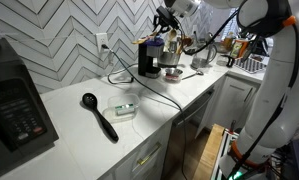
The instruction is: Remove the blue packet from the silver plate and put it on top of the coffee machine
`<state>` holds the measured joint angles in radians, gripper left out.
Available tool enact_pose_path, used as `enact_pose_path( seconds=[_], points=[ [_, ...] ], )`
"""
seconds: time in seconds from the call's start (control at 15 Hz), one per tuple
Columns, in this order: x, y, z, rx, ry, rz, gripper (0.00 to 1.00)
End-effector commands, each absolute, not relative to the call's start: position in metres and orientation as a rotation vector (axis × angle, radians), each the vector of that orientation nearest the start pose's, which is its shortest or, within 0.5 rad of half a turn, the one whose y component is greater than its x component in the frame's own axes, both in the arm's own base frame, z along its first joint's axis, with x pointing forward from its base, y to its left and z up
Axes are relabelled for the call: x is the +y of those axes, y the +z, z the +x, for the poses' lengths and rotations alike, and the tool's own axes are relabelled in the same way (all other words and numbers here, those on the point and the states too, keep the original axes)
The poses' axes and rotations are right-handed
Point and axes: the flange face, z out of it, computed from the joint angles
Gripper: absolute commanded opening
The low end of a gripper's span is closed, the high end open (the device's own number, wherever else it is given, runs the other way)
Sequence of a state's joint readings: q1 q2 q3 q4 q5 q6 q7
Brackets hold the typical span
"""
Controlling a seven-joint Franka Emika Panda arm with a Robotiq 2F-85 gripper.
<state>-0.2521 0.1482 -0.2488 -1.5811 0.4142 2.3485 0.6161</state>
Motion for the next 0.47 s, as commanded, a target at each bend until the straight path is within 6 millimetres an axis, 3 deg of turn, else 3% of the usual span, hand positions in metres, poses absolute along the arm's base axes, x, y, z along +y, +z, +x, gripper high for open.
enact_pose_path(
  seconds=[0.0, 0.27, 0.33, 0.4],
  points=[
    [-0.290, 0.658, 0.558, 1.580, -0.879, -2.061, 0.64],
    [-0.269, 0.710, 0.505, 1.354, -0.949, -2.114, 0.95],
    [-0.283, 0.703, 0.538, 1.466, -0.974, -2.082, 0.77],
    [-0.278, 0.714, 0.525, 1.418, -0.978, -2.094, 0.84]
  ],
)
